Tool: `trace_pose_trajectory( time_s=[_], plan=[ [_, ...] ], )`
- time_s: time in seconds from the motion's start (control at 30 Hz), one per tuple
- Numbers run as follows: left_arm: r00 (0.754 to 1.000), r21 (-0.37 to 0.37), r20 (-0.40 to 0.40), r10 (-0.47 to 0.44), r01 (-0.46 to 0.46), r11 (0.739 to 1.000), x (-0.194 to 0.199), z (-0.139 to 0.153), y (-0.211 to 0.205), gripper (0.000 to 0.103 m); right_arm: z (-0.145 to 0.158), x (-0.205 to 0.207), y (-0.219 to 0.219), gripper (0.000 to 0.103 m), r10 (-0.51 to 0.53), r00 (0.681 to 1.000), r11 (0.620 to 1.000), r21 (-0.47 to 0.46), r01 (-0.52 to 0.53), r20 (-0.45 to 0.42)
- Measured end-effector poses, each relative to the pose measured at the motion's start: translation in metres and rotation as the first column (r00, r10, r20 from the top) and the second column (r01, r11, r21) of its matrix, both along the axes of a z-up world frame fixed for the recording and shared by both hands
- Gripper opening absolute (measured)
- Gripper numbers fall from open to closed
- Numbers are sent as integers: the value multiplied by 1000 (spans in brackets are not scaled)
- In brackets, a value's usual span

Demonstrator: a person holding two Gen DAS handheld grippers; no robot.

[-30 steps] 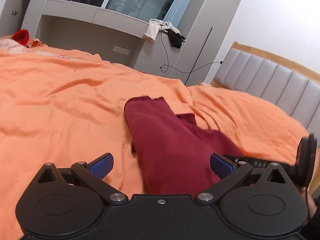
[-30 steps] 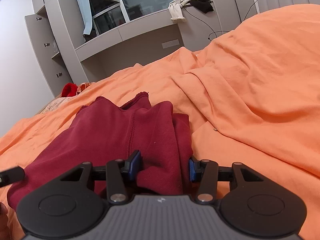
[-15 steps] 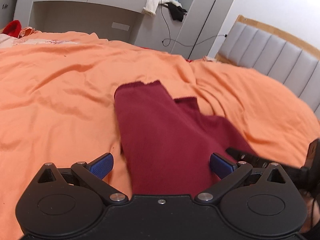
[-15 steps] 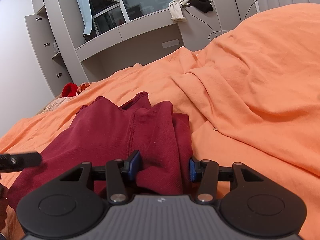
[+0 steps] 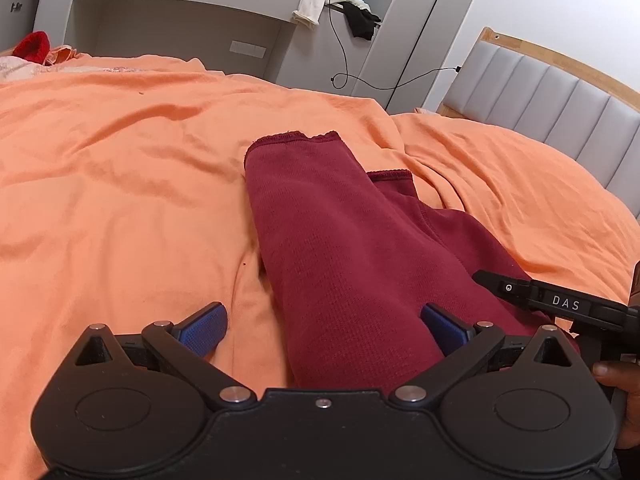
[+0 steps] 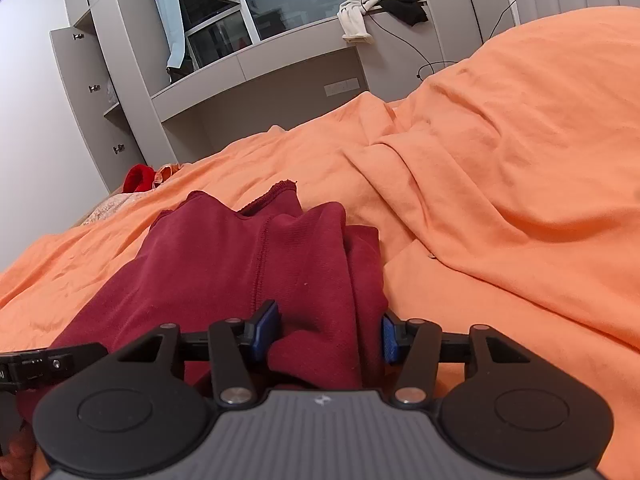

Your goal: Fold small clothes

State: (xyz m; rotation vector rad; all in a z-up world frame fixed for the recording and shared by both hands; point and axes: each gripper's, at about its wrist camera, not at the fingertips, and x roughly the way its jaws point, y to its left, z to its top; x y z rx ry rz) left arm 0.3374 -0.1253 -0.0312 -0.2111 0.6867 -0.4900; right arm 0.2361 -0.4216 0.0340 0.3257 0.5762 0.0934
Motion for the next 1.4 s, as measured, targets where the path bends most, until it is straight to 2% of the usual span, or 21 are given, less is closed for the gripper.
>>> trace_pose_trajectory(
  time_s=[0.4, 1.0, 1.23, 1.4],
  plan=[
    [1000, -26, -14, -9, 9, 1000, 4, -3, 3, 103, 0, 0, 0, 57, 0, 1000, 1000, 0, 0, 0],
    [1000, -22, -8, -11, 10, 1000, 3, -4, 1, 103, 0, 0, -1, 57, 0, 1000, 1000, 1, 0, 0],
    [999, -51, -13, -34, 34, 998, 7, -7, 2, 103, -1, 1, -1, 57, -1, 1000, 1000, 2, 1, 0],
    [999, -43, -17, -42, 41, 998, 8, -6, 1, 103, -2, 1, 0, 57, -6, 1000, 1000, 8, 6, 3]
  ],
)
